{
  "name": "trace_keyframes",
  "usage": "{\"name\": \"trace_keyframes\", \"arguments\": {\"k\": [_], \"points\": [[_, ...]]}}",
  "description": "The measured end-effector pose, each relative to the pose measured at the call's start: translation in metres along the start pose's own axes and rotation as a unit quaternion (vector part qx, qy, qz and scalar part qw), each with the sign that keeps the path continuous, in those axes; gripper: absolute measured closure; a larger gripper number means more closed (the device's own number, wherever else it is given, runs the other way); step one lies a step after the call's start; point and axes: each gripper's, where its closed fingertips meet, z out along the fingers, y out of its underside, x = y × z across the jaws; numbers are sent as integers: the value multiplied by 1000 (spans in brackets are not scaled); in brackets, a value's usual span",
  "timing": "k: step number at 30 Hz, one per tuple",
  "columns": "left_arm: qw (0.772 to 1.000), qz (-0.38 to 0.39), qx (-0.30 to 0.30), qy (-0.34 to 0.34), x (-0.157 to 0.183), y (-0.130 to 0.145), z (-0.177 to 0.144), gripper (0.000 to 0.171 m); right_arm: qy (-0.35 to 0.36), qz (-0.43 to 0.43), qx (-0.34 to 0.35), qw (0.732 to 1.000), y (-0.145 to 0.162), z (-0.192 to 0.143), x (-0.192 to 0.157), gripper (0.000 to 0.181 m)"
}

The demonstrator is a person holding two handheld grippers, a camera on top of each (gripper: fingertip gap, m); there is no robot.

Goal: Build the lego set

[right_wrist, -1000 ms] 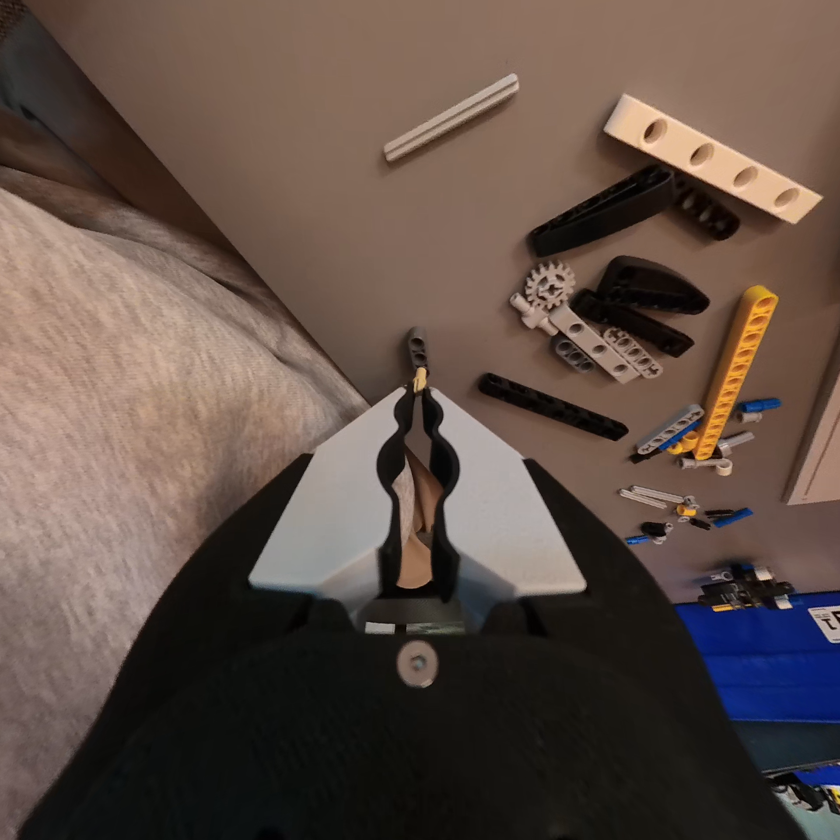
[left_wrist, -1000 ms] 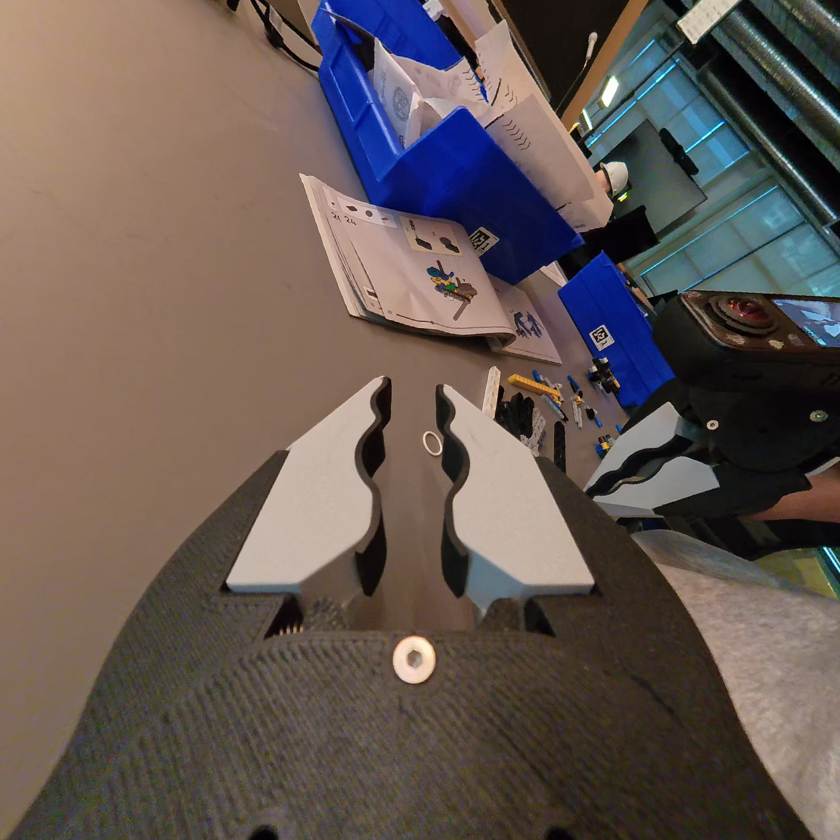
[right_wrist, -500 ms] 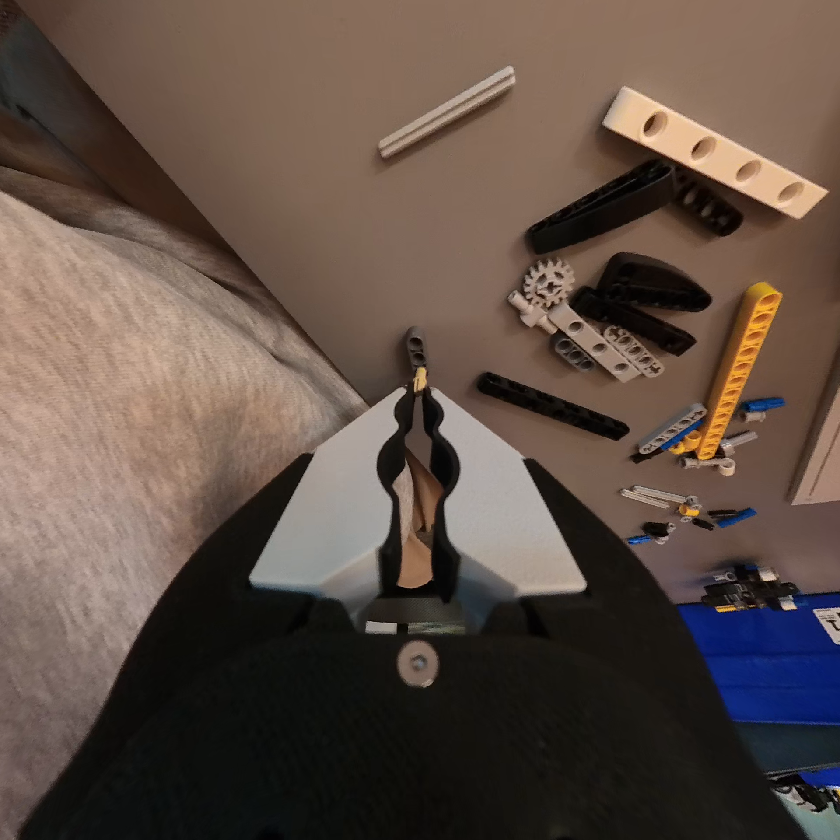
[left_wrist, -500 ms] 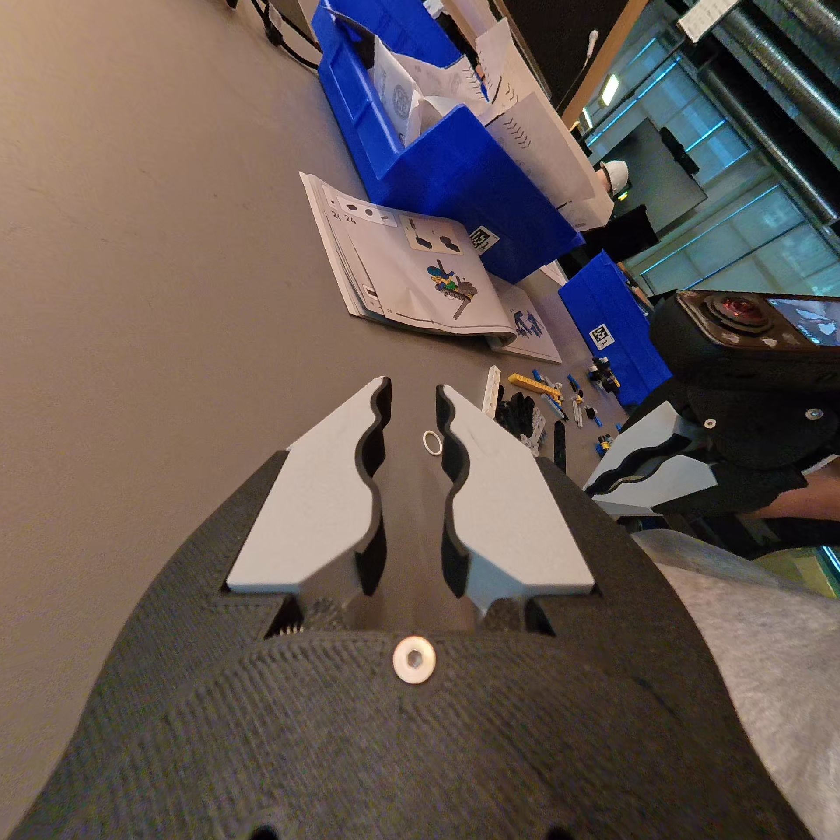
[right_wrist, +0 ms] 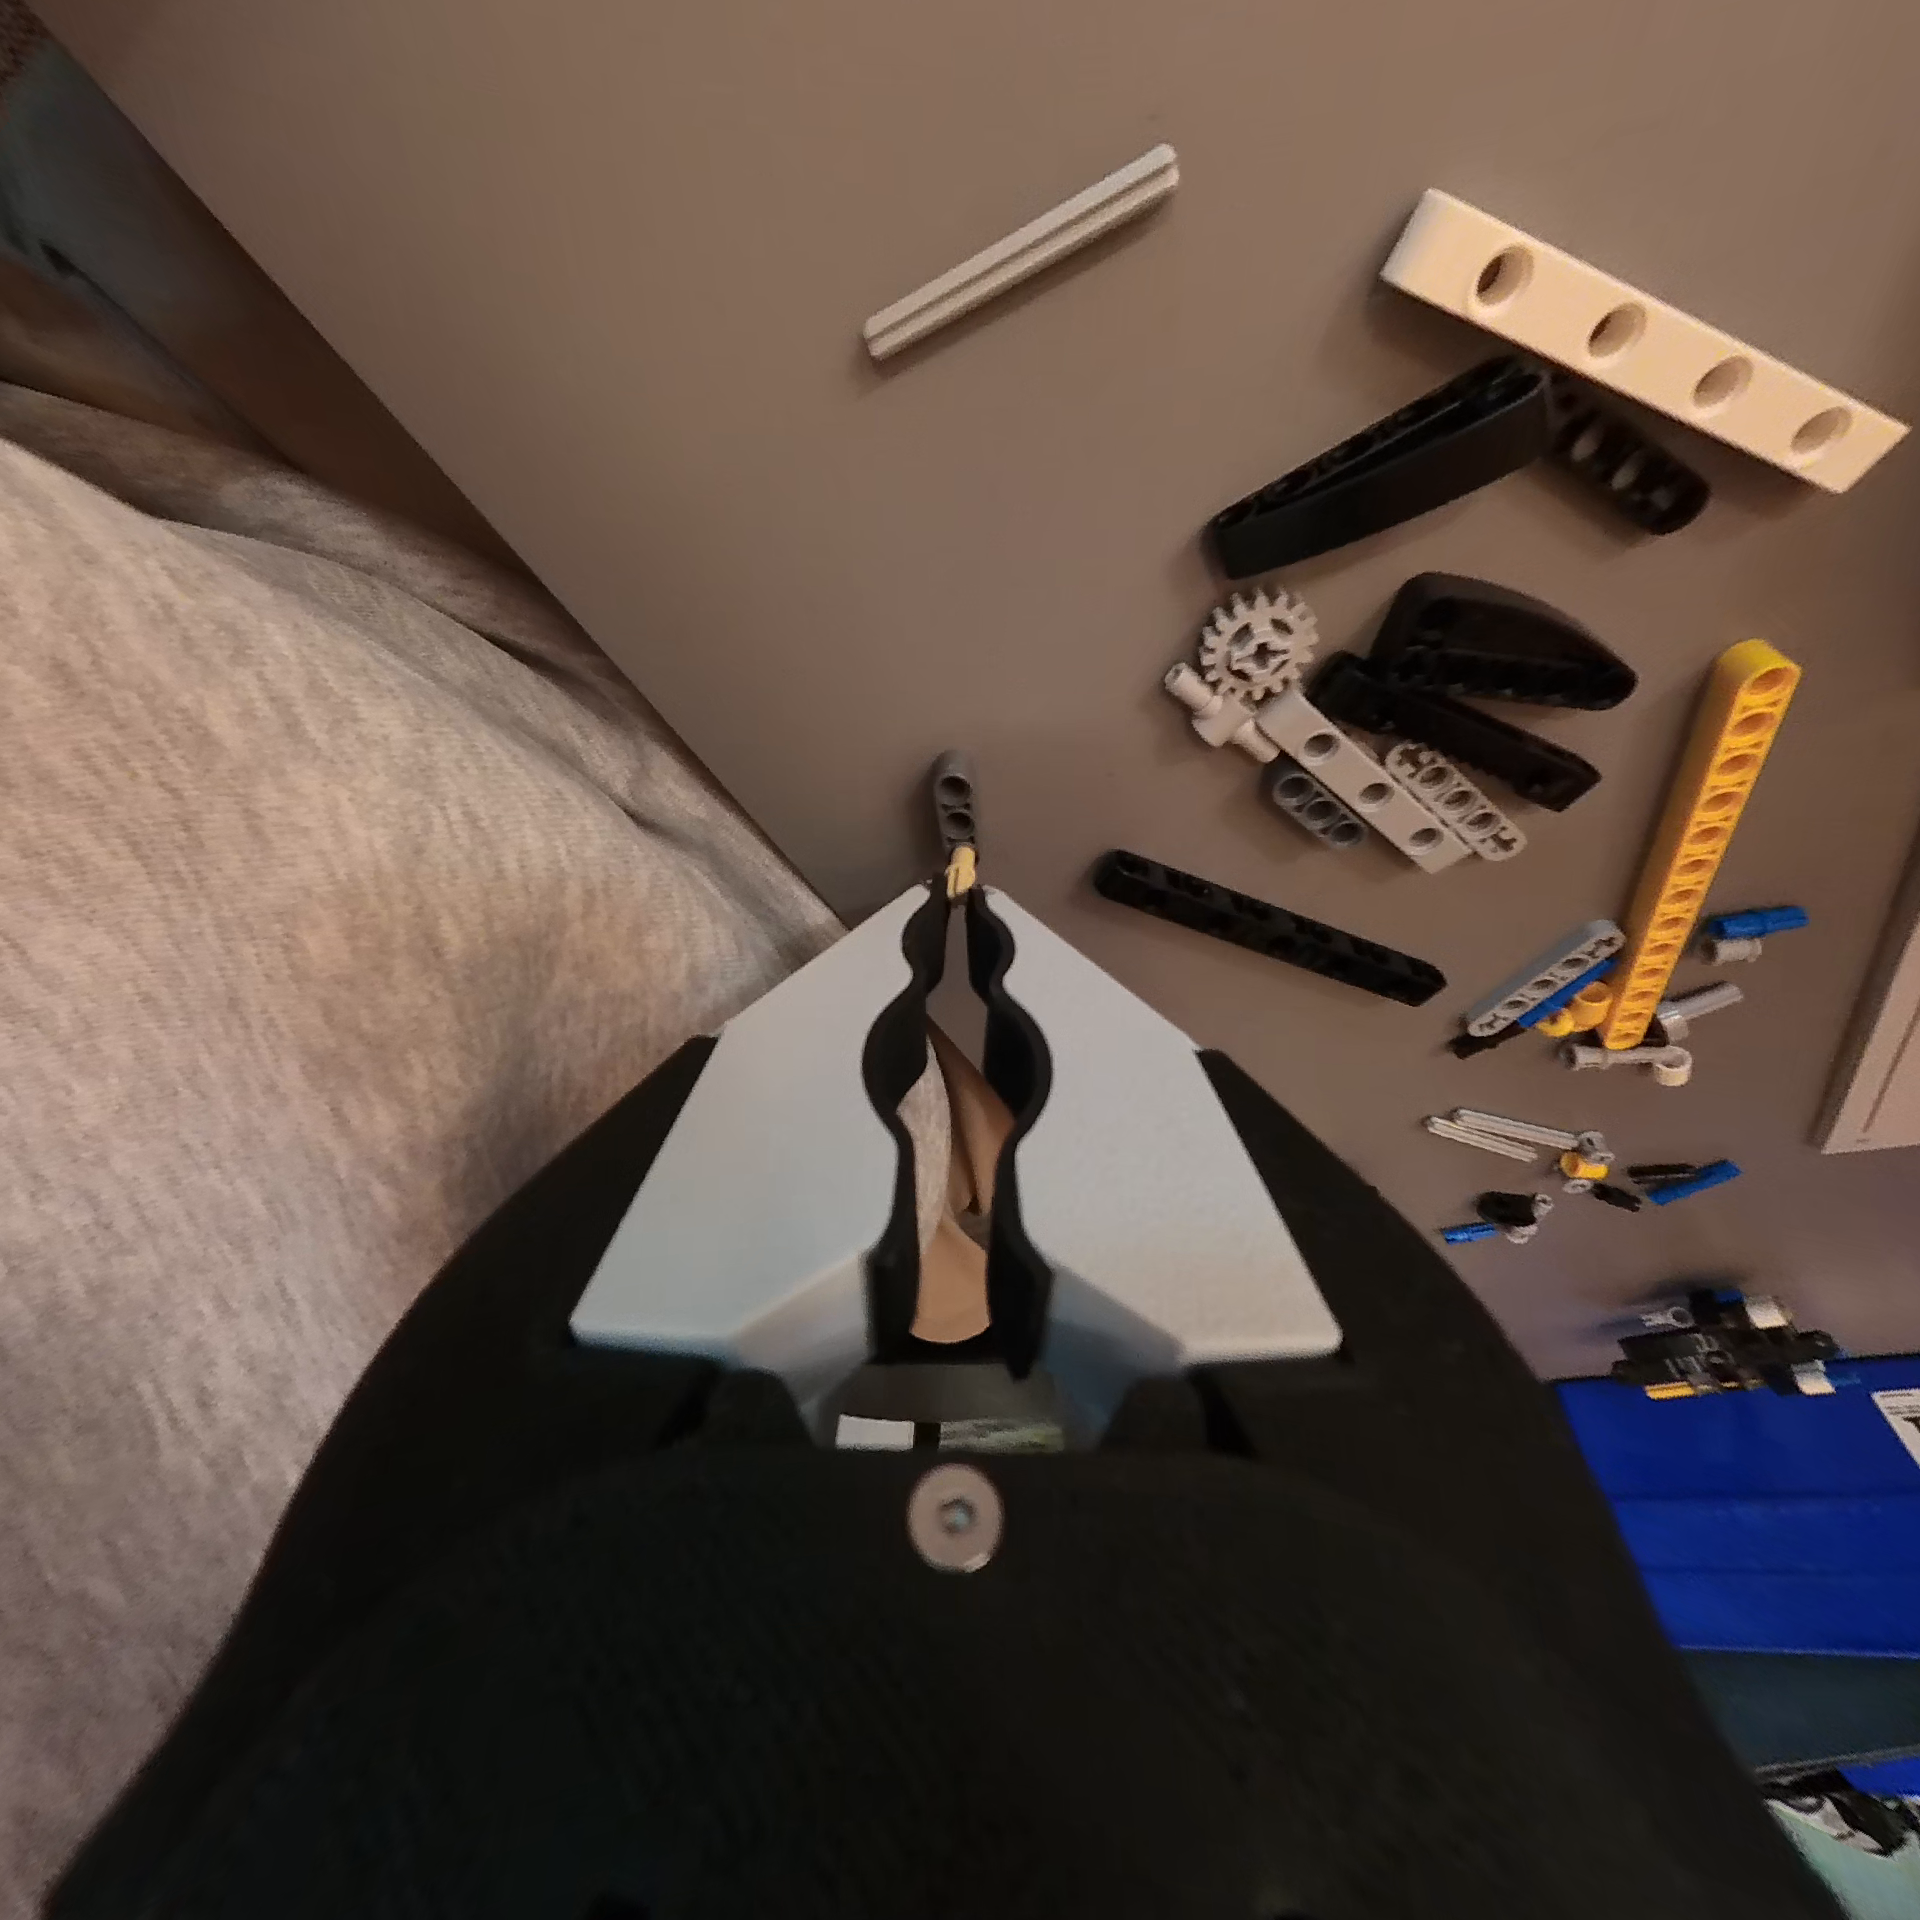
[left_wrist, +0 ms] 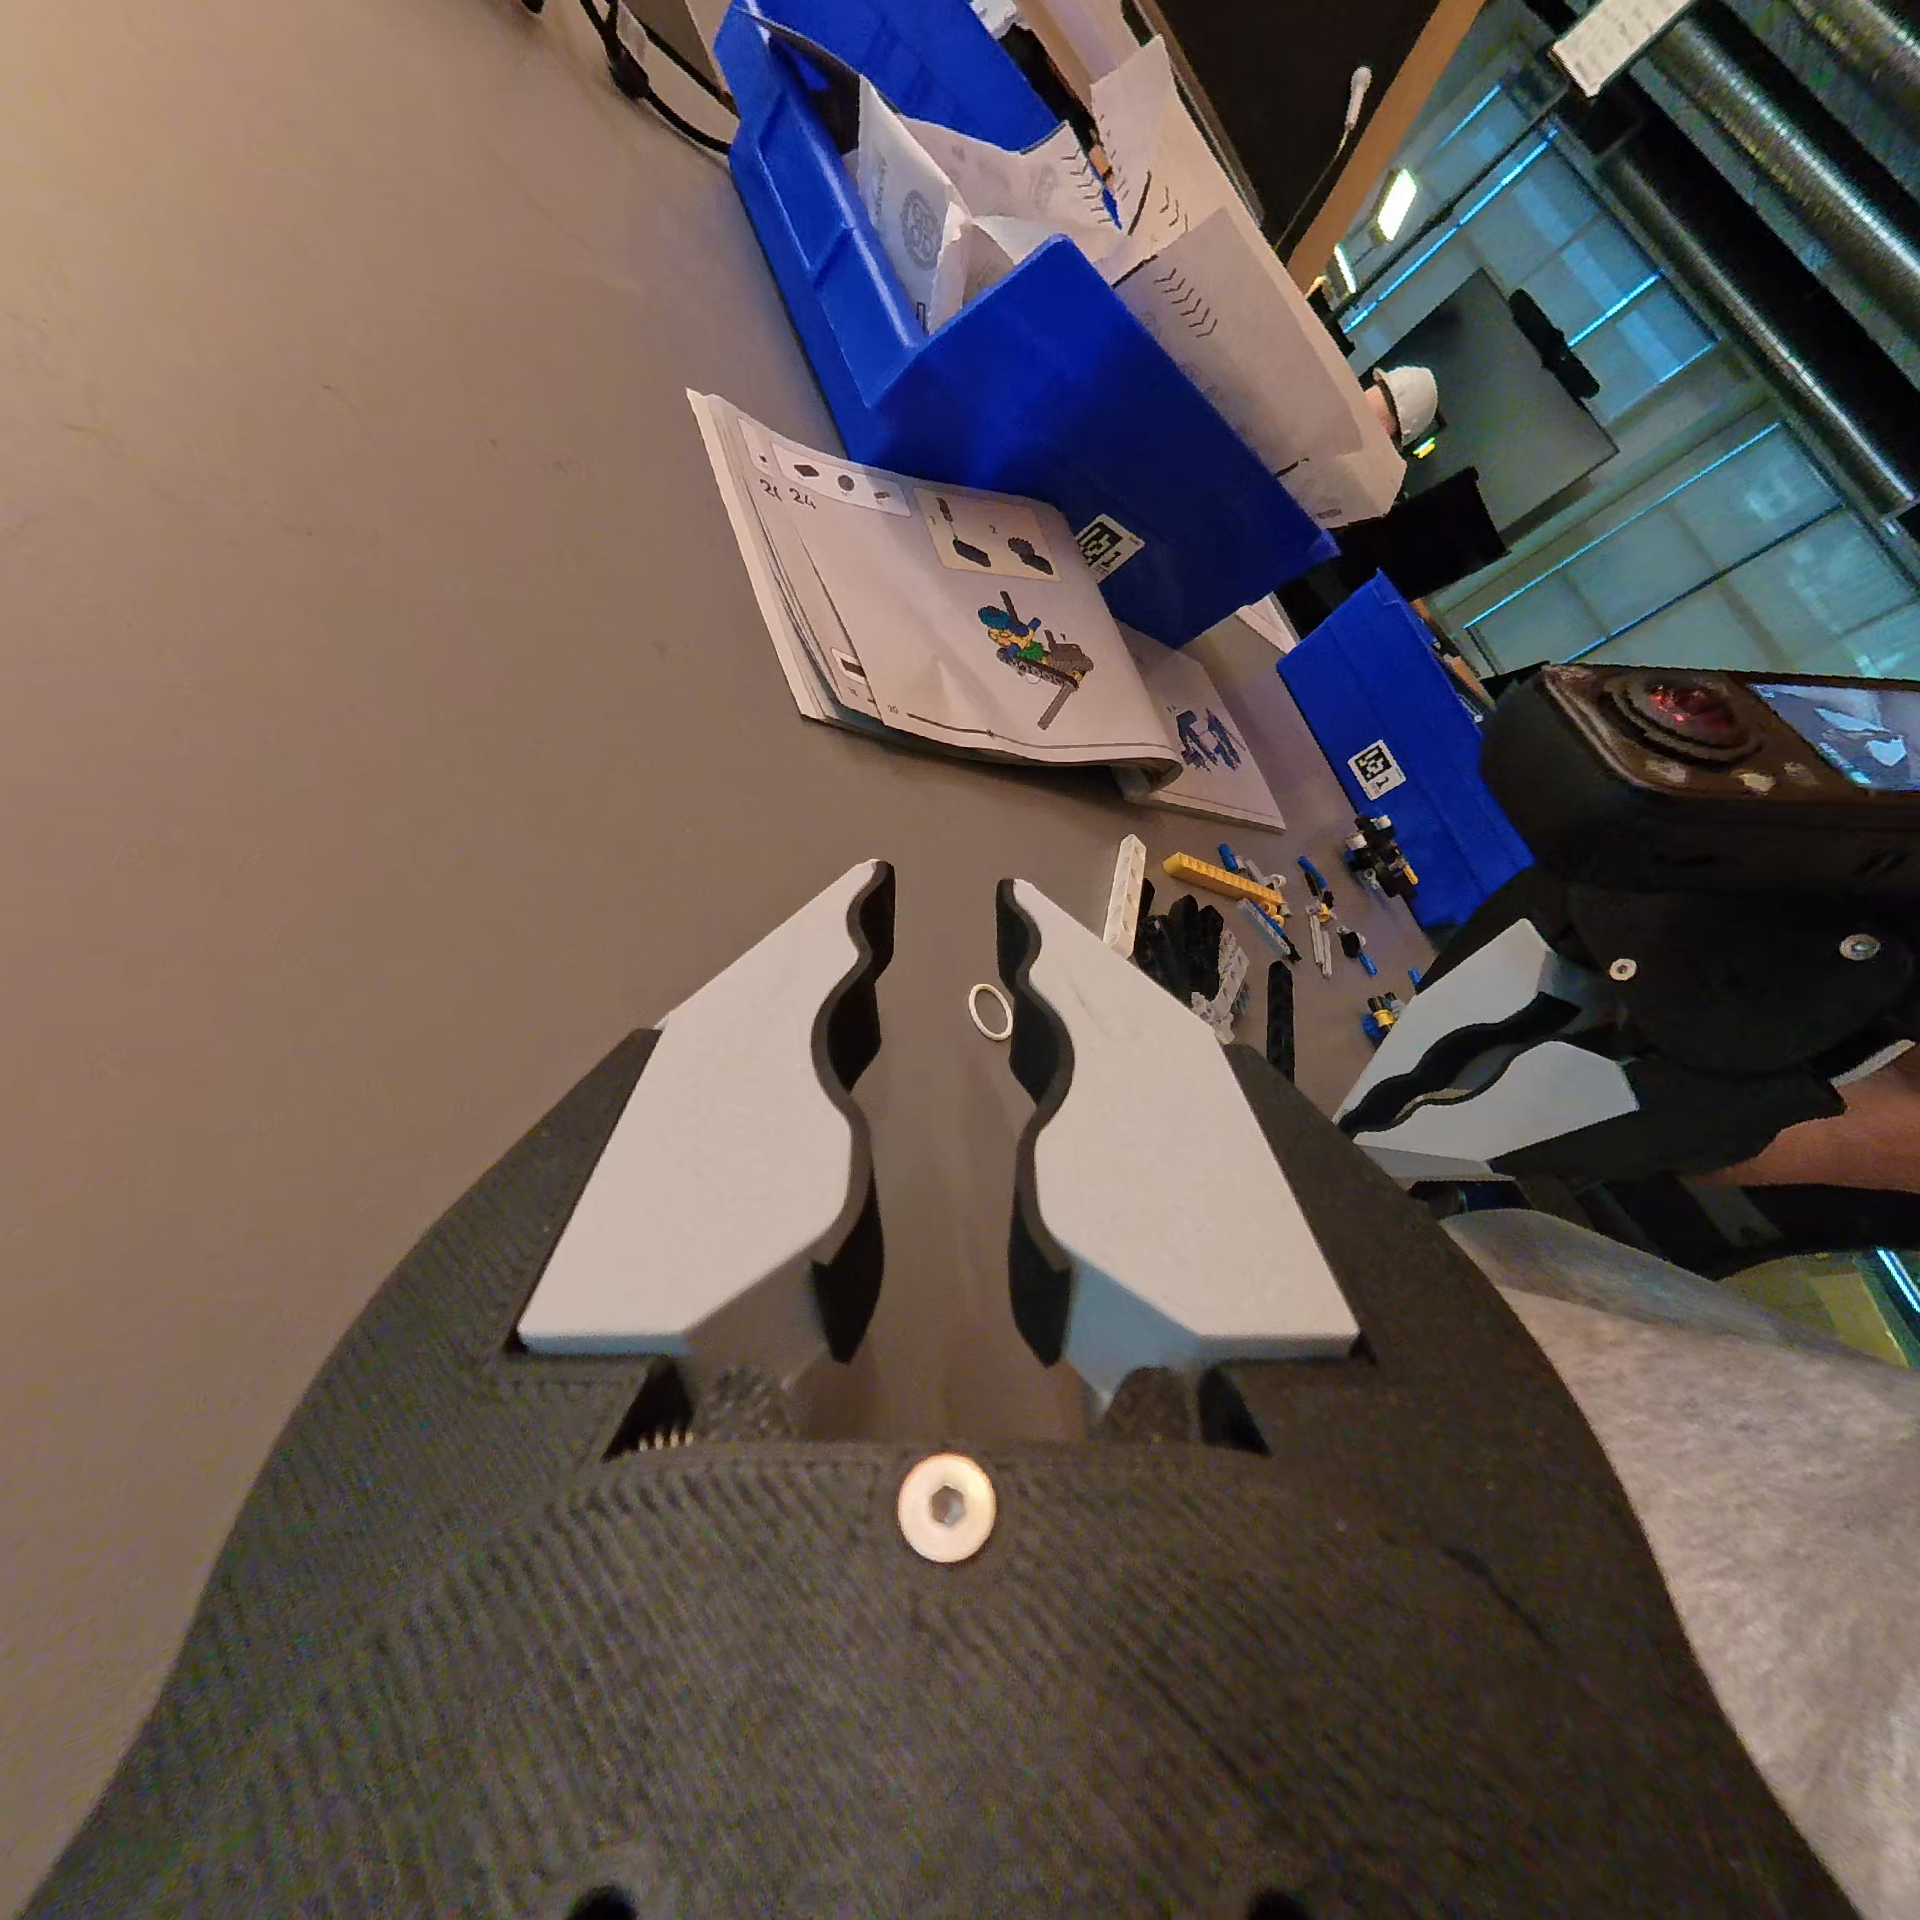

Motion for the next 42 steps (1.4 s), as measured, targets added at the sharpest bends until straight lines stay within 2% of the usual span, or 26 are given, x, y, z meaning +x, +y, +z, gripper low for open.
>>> {"name": "trace_keyframes", "arguments": {"k": [9, 16, 22, 42], "points": [[1000, -2, 1, 0, -1, 0, 0, 154, 4, 17, 23, 1000, 4, 2, 2, 179], [1000, -1, -3, 4, 1, 2, 2, 154, 9, 76, 113, 991, 13, 6, 2, 180], [1000, 5, -5, 3, 4, 2, 2, 154, 17, 91, 144, 985, 15, 7, -1, 180], [1000, 2, -12, 10, 3, 5, 4, 154, 18, 71, 114, 991, 9, 7, 1, 180]]}}
